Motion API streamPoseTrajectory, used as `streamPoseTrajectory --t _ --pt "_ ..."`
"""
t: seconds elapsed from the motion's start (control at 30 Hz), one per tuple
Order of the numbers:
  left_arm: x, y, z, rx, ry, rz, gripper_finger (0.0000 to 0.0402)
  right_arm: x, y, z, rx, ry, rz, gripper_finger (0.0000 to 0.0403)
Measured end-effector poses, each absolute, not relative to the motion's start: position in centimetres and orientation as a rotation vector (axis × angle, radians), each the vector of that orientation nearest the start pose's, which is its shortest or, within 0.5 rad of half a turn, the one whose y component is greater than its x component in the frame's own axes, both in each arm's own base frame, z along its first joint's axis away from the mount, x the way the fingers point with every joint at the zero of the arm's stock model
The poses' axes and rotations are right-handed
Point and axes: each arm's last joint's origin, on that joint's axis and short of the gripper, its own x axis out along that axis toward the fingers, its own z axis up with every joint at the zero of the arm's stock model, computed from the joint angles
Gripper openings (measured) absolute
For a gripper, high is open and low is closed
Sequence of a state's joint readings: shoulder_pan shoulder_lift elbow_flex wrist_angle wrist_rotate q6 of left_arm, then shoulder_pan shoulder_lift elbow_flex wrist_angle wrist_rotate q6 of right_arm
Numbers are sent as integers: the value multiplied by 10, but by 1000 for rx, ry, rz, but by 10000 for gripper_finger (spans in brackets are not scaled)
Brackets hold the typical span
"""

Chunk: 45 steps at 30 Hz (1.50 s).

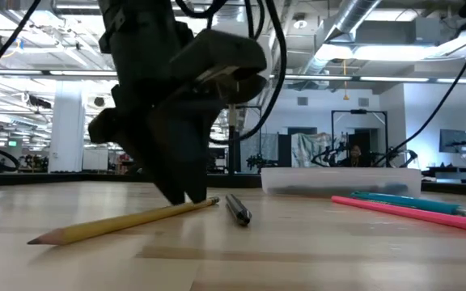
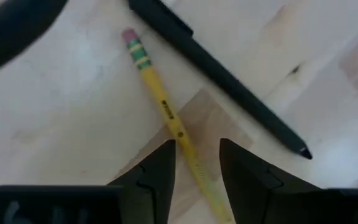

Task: Pick & place school supplies into a supply box
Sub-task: Put the yellow pencil into the orange supply box

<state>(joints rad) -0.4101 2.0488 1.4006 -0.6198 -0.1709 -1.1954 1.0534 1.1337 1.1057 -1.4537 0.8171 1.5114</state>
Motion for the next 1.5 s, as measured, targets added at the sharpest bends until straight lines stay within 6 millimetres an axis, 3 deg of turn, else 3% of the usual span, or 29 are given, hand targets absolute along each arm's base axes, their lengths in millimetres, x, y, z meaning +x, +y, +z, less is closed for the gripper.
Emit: streamPoseTrajectory --t 0.33,0.7,0.97,1.13,1.37,1.5 --pt "369 -152 141 -700 1195 553 135 98 130 309 211 732 -441 113" --pt "367 -132 139 -823 1332 634 68 98 130 308 212 733 -441 113" --pt "366 -132 139 -753 1345 599 9 98 130 308 213 734 -440 113" --pt "364 -131 139 -670 1370 563 15 98 130 308 213 735 -440 113" --pt "349 -125 138 -548 1483 655 10 98 130 308 213 735 -440 113" --pt "347 -125 137 -404 1525 545 9 98 130 308 212 736 -440 113"
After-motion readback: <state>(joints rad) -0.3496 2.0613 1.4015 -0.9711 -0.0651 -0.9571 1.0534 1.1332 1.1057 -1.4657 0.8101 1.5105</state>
